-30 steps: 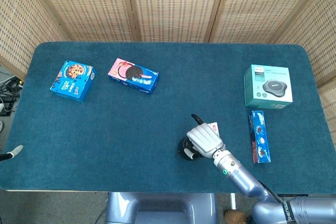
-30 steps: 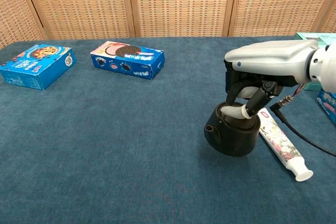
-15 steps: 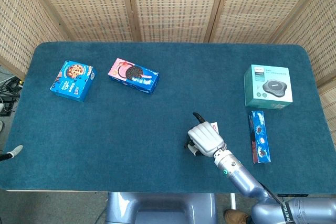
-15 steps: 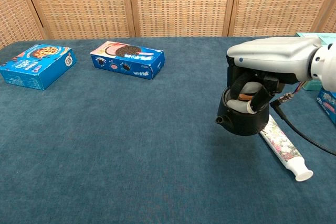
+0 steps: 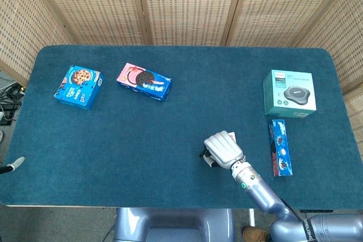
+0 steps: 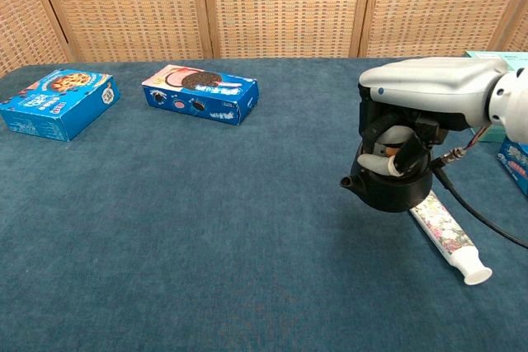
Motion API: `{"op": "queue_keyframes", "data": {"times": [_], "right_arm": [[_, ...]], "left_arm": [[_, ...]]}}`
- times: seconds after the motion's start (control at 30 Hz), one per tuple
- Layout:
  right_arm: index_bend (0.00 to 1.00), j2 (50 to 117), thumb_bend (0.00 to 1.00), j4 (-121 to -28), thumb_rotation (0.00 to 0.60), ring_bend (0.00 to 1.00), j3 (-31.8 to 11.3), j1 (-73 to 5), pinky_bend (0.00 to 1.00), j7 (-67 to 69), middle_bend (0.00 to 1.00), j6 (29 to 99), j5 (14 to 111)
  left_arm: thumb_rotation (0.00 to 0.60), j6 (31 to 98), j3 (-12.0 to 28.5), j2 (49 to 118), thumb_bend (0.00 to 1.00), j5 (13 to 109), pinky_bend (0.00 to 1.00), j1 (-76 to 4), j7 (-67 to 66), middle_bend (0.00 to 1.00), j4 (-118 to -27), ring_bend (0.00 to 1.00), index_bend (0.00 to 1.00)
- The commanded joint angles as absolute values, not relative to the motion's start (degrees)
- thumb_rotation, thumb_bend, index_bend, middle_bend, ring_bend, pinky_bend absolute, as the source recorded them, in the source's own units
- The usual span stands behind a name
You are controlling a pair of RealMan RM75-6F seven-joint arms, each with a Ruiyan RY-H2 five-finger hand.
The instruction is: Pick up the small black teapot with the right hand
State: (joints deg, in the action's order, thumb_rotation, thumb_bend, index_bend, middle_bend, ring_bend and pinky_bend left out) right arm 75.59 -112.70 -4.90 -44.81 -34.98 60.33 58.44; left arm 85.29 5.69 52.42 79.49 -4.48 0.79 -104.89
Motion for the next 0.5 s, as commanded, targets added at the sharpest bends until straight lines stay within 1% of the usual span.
{"op": "queue_keyframes", "data": {"times": [0.03, 0.5], "right_arm": [[1.0, 75.64, 0.72, -112.63, 0.6, 0.95, -4.83, -44.79, 0.83, -35.09, 1.0, 60.44, 58.58], [1.0, 75.05, 0.72, -114.02, 0.6, 0.95, -6.22, -45.45, 0.84, -36.02, 1.0, 61.24, 55.8]], "left_arm": [[0.6, 85.34, 5.68, 52.41, 0.0, 79.54, 0.0, -4.46, 0.77, 0.0, -104.89, 0.0, 0.0], [0.6, 85.05, 5.69, 52.34, 0.0, 79.5, 0.0, -4.58, 1.01, 0.0, -104.9, 0.0, 0.0]]}}
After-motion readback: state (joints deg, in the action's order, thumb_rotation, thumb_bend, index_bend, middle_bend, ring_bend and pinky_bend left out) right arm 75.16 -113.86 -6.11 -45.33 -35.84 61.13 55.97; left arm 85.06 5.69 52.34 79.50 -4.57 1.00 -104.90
